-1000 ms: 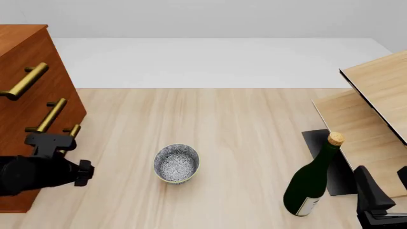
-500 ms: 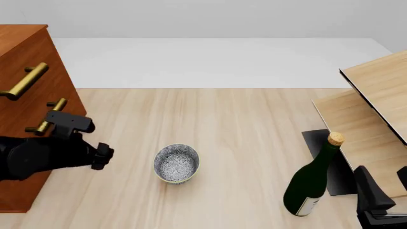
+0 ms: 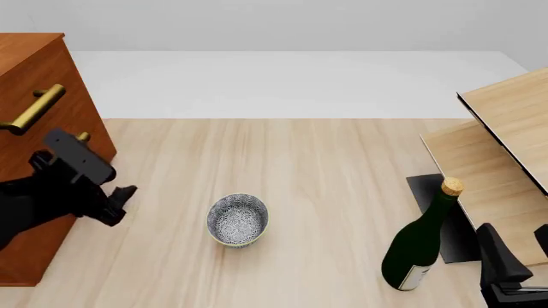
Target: Close the bottom drawer of the cabinet and open the top drawer.
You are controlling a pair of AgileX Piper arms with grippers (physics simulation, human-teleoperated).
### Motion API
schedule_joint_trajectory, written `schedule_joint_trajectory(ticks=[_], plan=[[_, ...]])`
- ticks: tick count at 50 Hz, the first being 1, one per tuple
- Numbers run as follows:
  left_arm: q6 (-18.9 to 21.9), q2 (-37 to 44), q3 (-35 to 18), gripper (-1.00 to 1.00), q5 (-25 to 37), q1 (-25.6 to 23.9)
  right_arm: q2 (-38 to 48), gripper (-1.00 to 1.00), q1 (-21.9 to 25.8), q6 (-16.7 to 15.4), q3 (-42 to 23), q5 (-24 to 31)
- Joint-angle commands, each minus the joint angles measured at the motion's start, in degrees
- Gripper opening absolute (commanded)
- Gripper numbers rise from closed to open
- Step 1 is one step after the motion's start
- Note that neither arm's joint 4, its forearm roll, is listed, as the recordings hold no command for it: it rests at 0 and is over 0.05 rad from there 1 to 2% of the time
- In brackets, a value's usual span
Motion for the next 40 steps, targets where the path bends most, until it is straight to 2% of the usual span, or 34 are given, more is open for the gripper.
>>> schedule_joint_trajectory(ticks=[1, 9, 14, 20, 32, 40], plan=[[11.6, -4.1, 1.9, 1.00, -2.8, 0.3, 0.0, 1.00, 0.0, 0.1, 0.0, 0.0], [19.8, -6.7, 4.6, 1.00, -6.7, 1.3, 0.1, 1.00, 0.0, 0.1, 0.0, -0.1], [21.0, -7.0, 4.0, 1.00, -6.7, 1.4, 0.1, 1.00, 0.0, 0.1, 0.0, 0.0], [27.7, -9.1, 5.7, 1.00, -10.6, 2.6, 0.1, 1.00, 0.1, 0.1, 0.0, 0.0], [28.8, -8.0, 1.5, 1.00, -8.9, 5.0, 0.0, 1.00, 0.1, 0.2, 0.0, 0.1], [31.1, -7.6, 0.5, 1.00, -10.1, 6.9, 0.0, 1.00, 0.0, 0.3, 0.0, 0.1]])
